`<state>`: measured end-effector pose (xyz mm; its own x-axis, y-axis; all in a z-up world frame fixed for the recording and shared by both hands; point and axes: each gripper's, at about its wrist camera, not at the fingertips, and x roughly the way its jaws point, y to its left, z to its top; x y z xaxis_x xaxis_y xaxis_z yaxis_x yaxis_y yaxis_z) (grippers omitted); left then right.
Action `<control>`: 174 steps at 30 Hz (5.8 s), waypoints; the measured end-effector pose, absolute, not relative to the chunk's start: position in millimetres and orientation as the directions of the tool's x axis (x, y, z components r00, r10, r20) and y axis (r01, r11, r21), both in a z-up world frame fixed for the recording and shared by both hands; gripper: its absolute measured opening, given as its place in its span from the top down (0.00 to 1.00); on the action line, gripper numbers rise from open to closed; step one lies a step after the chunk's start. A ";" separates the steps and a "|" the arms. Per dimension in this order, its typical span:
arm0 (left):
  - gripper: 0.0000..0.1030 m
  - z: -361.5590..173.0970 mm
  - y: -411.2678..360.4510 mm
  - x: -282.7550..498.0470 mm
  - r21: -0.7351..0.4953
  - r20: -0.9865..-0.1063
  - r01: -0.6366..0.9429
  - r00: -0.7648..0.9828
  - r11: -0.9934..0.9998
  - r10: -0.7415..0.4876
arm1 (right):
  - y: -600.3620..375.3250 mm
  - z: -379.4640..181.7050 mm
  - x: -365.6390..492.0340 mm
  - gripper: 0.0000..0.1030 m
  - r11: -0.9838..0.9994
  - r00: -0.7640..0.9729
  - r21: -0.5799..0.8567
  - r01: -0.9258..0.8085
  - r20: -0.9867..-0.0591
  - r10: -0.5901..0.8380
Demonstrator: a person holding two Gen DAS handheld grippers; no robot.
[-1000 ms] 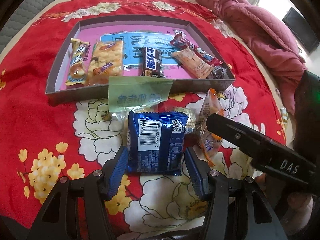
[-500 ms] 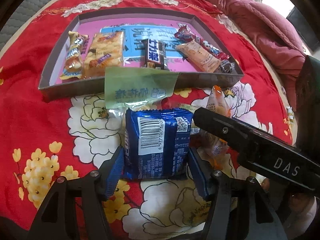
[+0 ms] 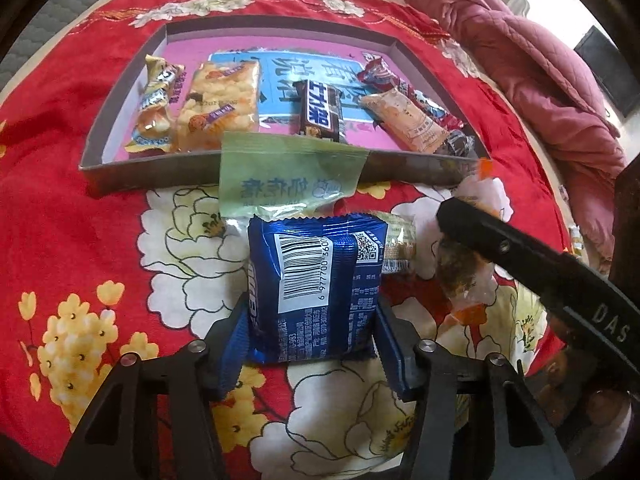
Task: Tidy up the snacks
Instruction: 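Lift and carry the blue pack with the left gripper while the right carries the orange-trimmed bag over the tray, then lower the blue pack into the tray and open the left gripper while the right releases the orange-trimmed bag there, then move both open grippers back to the remaining snacks beside the tray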
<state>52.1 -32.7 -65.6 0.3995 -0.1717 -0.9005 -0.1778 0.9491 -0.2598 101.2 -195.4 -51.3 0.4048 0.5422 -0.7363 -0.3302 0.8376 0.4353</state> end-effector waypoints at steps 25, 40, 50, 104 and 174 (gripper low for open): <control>0.44 -1.2 -2.6 56.4 -0.270 -0.821 -0.192 0.558 0.943 -0.121 | -185.9 -2.8 93.9 0.55 0.809 0.563 0.349 -0.472 -0.587 0.582; 0.44 14.1 16.9 101.3 -0.269 -0.789 -0.252 0.611 0.930 -0.063 | -183.3 5.1 128.2 0.55 0.831 0.634 0.354 -0.430 -0.537 0.557; 0.44 4.3 11.1 127.1 -0.251 -0.803 -0.254 0.594 0.934 -0.054 | -184.4 0.2 144.7 0.55 0.856 0.663 0.324 -0.402 -0.542 0.516; 0.43 -28.4 1.3 151.2 -0.228 -0.853 -0.263 0.518 0.938 -0.062 | -175.2 -42.0 172.6 0.40 0.903 0.654 0.263 -0.341 -0.623 0.428; 0.41 -3.0 26.1 75.2 -0.237 -0.874 -0.286 0.481 0.928 -0.075 | -187.9 -19.0 98.9 0.24 0.859 0.544 0.306 -0.410 -0.674 0.500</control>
<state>75.2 26.1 -3.0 0.4807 -0.0746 -0.8737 -0.2863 0.9284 -0.2368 98.9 -187.9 -19.0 0.5440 0.4999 -0.6740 -0.4105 0.8591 0.3058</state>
